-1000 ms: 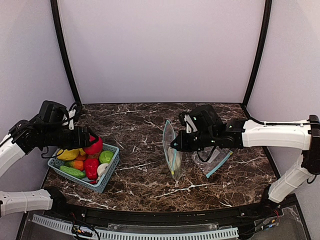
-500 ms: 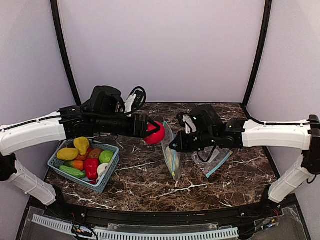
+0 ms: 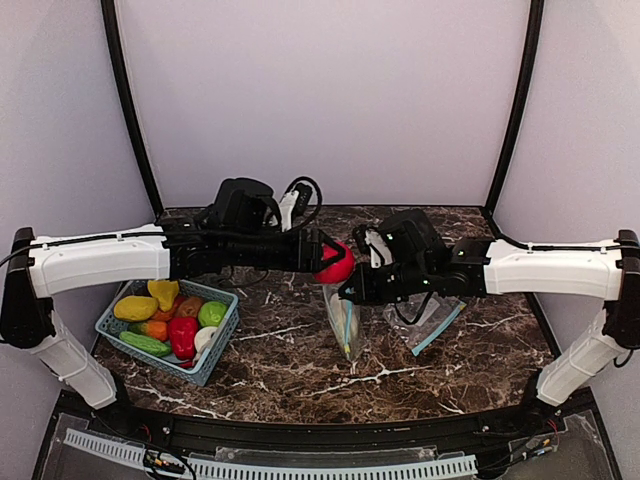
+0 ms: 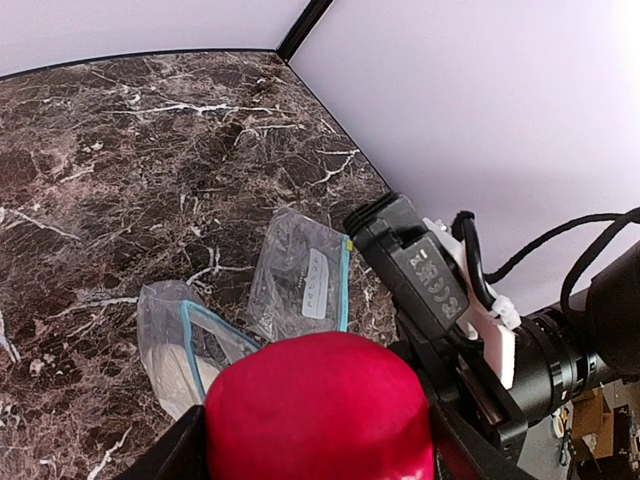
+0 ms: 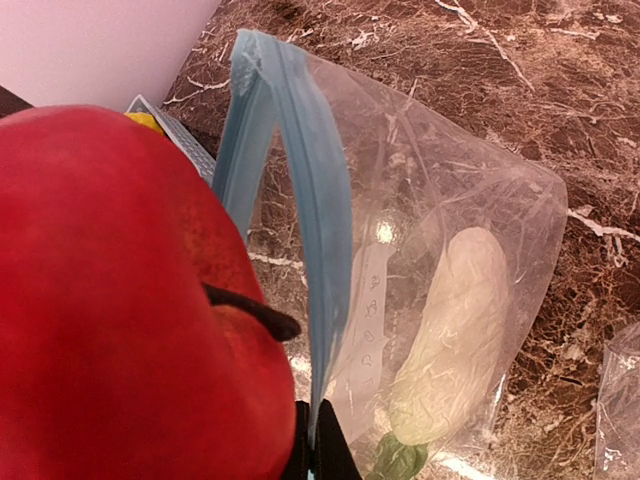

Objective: Place the food in the zip-top bag and seal the zipper
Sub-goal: Place the fake fruit in the zipper food storage bag, then pick up the fake fruit from the bin.

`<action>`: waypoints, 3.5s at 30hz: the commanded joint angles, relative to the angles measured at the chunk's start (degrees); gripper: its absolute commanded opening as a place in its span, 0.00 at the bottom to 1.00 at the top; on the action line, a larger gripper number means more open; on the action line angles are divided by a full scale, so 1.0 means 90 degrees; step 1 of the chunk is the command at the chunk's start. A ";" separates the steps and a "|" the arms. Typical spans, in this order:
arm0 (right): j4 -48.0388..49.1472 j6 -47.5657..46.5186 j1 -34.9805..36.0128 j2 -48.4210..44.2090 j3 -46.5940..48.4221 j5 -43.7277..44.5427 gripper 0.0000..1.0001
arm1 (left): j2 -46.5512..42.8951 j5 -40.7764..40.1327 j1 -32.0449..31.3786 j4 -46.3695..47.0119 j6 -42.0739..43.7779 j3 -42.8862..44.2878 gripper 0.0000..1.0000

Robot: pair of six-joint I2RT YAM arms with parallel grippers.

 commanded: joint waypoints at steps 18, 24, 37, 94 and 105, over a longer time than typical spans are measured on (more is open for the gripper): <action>0.0152 -0.0016 -0.0015 -0.0167 0.0111 -0.0128 0.00 | 0.0053 -0.1011 -0.0012 -0.0925 0.0065 -0.0184 0.54; 0.0344 0.0067 -0.0011 -0.0296 0.0014 -0.0208 0.00 | 0.0175 -0.1072 -0.0019 -0.1158 0.0089 -0.0160 0.54; 0.1004 0.0283 -0.0076 -0.0282 -0.0242 -0.0795 0.00 | 0.0399 -0.1077 -0.0018 -0.1128 -0.0041 -0.0082 0.54; 0.1438 0.0544 -0.0306 -0.0270 -0.0668 -0.1046 0.00 | -0.2859 -0.1229 0.1374 -0.3919 -0.0203 -0.1561 0.98; 0.1414 0.0471 -0.0303 -0.0227 -0.0569 -0.1056 0.00 | -0.3694 -0.1499 0.3537 -0.4846 0.0259 -0.2218 0.99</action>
